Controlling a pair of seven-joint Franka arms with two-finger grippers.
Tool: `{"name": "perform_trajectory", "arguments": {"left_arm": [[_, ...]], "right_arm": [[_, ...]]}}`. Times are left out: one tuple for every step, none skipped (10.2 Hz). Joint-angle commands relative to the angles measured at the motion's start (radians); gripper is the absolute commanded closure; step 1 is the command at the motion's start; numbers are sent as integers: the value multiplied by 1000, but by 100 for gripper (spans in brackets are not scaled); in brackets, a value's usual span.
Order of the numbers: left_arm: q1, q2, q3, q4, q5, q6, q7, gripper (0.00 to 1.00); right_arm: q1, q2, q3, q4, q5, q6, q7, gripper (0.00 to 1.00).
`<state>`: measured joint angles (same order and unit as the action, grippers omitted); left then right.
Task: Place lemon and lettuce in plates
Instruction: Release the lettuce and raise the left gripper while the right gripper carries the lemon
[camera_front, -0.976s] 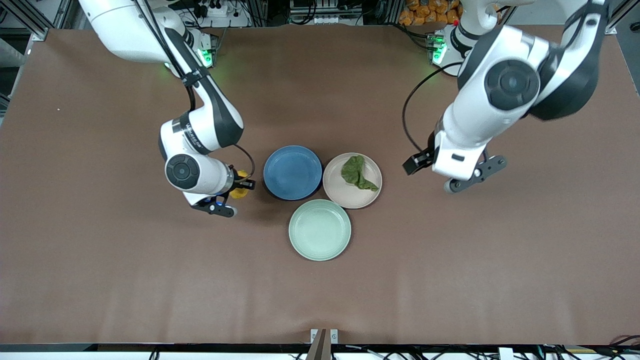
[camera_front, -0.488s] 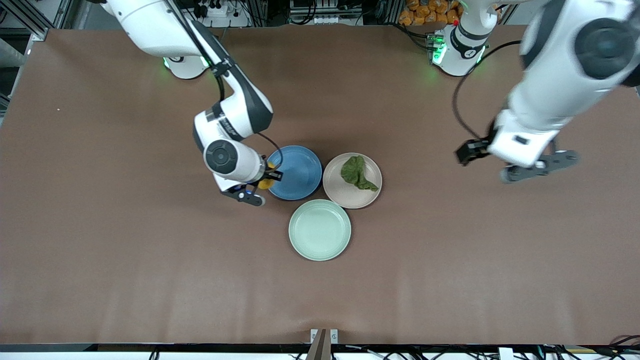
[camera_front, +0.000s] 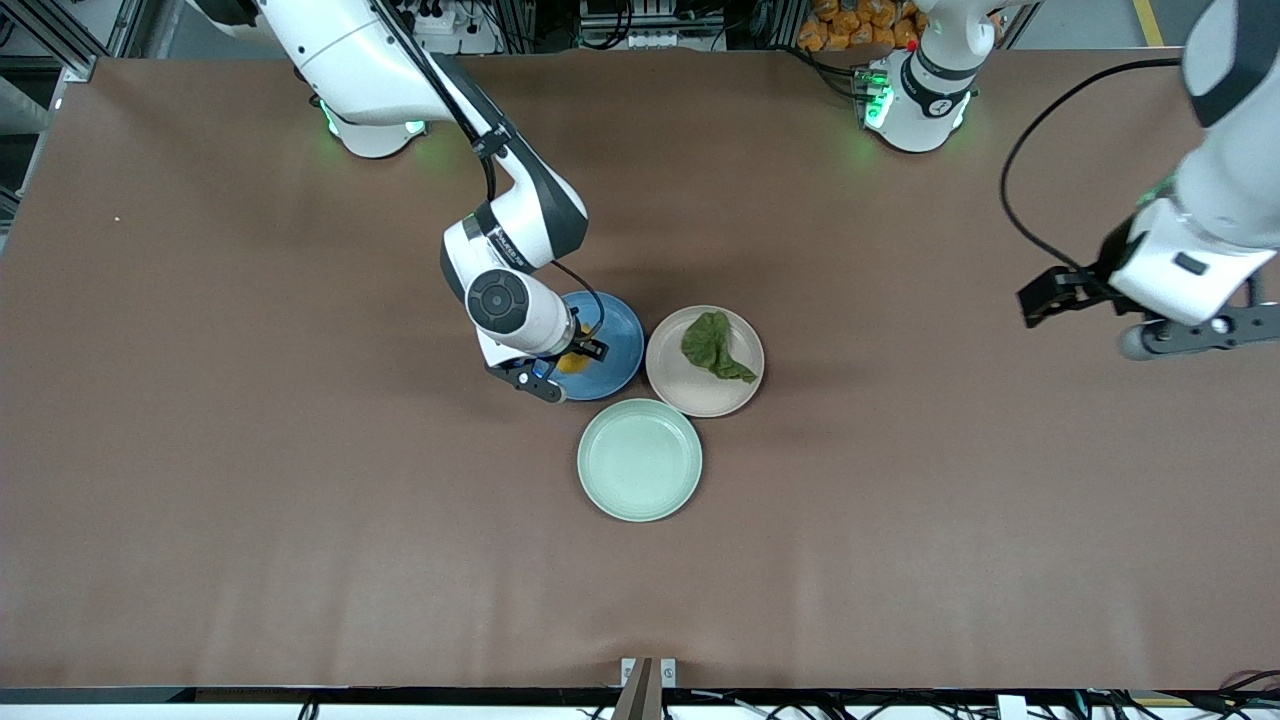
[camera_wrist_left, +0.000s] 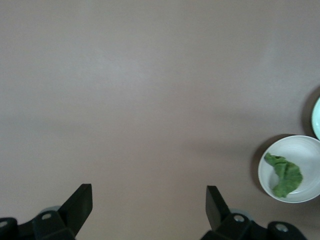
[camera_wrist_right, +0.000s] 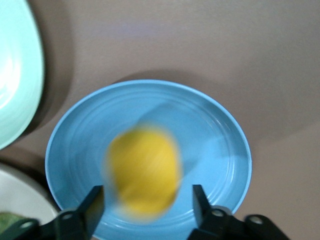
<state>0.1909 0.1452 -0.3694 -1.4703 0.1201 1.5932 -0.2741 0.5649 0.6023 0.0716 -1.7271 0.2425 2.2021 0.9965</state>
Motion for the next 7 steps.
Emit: {"name": "perform_trajectory", "arguments": {"left_arm": [[41,-27,-9,-7,-7,-10,59,0],[41,-27,-9,-7,-7,-10,58,0],[38,-29,-8,-5,-7,-10,59,0],[32,-36,3,-5,-7,-10,59,0],[10,-45,24,-8,-8,-10,58,0],[-25,-52,65,-10,-8,-12,59,0],[-83,-61,125,-10,-10,-12,59,0]], "right_arm": [[-14,-9,-9,-3,8,-5,34,0],[-40,-22,-13,-3,1,-30,12,0],[-87,-45,-18,-2,-29,-86,-57,0],[-123,-65,-19,-5,-90,-128,-112,0],[-176,-78,-19,-6,-156,-155,-137,0],[-213,-88,-19,-8,-185,-174,-207,0],[-276,-90,-19,-8,-187,-185,-307,0]]}}
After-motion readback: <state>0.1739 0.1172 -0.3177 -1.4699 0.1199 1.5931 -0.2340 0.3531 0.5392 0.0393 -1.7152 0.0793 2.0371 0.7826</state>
